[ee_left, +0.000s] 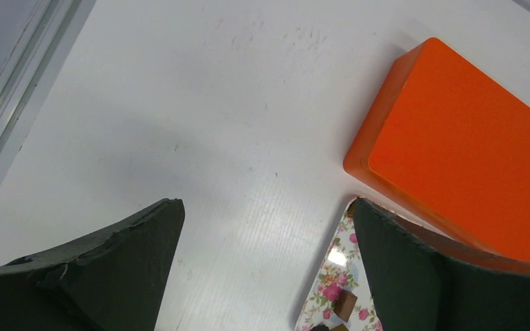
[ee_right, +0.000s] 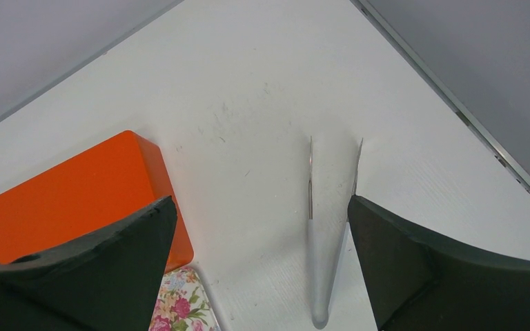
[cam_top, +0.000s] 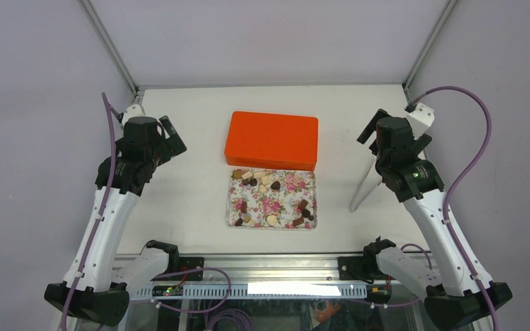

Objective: Pack the chocolate

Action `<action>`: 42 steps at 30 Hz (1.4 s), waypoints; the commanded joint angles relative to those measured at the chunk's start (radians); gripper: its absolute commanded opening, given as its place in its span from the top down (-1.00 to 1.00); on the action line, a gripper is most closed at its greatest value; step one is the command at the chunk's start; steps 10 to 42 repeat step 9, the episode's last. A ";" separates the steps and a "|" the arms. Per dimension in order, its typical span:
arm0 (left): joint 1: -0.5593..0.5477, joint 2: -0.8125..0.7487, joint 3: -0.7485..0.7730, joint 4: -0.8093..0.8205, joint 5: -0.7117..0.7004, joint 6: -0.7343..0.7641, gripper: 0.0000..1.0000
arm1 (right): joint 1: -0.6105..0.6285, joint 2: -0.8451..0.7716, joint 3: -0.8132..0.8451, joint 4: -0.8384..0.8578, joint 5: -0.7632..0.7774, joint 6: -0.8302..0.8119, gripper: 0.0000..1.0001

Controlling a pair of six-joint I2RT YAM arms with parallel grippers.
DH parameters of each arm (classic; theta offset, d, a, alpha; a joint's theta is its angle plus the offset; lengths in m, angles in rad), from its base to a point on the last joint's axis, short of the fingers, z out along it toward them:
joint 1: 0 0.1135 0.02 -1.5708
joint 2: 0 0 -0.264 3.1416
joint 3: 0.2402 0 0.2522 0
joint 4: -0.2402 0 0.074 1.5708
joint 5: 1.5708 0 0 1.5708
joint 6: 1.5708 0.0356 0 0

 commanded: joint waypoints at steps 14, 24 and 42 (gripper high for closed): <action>-0.005 -0.040 -0.012 0.089 0.005 0.032 -0.98 | -0.005 -0.019 -0.010 0.066 0.024 0.029 -0.98; -0.005 -0.040 -0.012 0.089 0.005 0.032 -0.98 | -0.005 -0.019 -0.010 0.066 0.024 0.029 -0.98; -0.005 -0.040 -0.012 0.089 0.005 0.032 -0.98 | -0.005 -0.019 -0.010 0.066 0.024 0.029 -0.98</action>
